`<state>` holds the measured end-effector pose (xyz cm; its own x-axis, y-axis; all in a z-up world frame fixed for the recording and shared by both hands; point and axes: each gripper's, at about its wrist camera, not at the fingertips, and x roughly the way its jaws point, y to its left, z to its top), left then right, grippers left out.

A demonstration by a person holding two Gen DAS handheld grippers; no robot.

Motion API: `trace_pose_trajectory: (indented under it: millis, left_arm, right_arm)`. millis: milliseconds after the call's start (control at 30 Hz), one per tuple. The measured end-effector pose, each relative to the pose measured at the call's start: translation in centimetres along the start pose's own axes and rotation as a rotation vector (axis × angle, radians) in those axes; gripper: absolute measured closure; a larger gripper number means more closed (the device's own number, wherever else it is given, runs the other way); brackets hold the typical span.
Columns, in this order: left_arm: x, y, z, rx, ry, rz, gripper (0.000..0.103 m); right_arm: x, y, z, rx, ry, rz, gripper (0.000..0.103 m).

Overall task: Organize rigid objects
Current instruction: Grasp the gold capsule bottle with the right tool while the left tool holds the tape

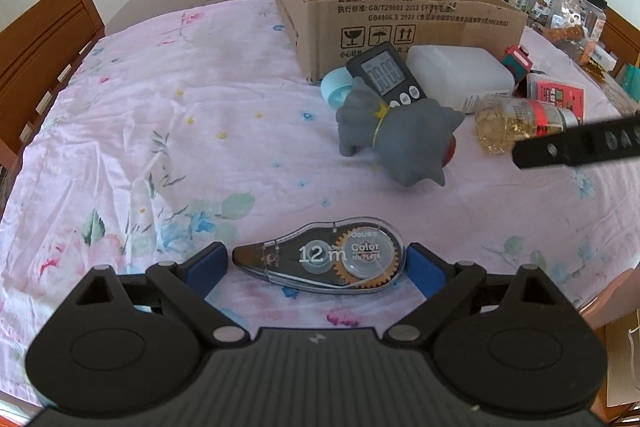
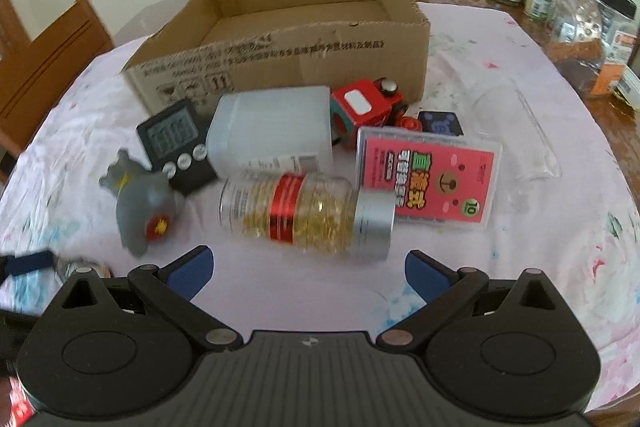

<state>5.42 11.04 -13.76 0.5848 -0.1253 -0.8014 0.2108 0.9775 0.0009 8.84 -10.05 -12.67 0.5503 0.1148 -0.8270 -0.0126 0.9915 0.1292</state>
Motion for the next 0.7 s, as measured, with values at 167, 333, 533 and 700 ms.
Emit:
trace_pose_trajectory:
  millis: [167,333,533,700]
  left_arm:
    - [0.0,0.0,0.1,-0.009,0.003,0.001,0.008]
    - [-0.1,-0.1,0.1,-0.025,0.003,-0.006,0.008]
    - [0.1,-0.4,0.2,-0.028,-0.002,0.003,0.008]
    - [0.2,-0.5,0.4,-0.037,-0.003,0.008,0.008]
  right_arm:
    - [0.8,1.4,0.9,0.014,-0.011,-0.056,0.0]
    - [1.8,2.2,1.6,0.039,-0.008,-0.127,0.0]
    - [2.0,2.3,2.1,0.034,-0.005,-0.16,0.0]
    - [2.4,2.4,2.6,0.046,0.006,-0.172,0.0]
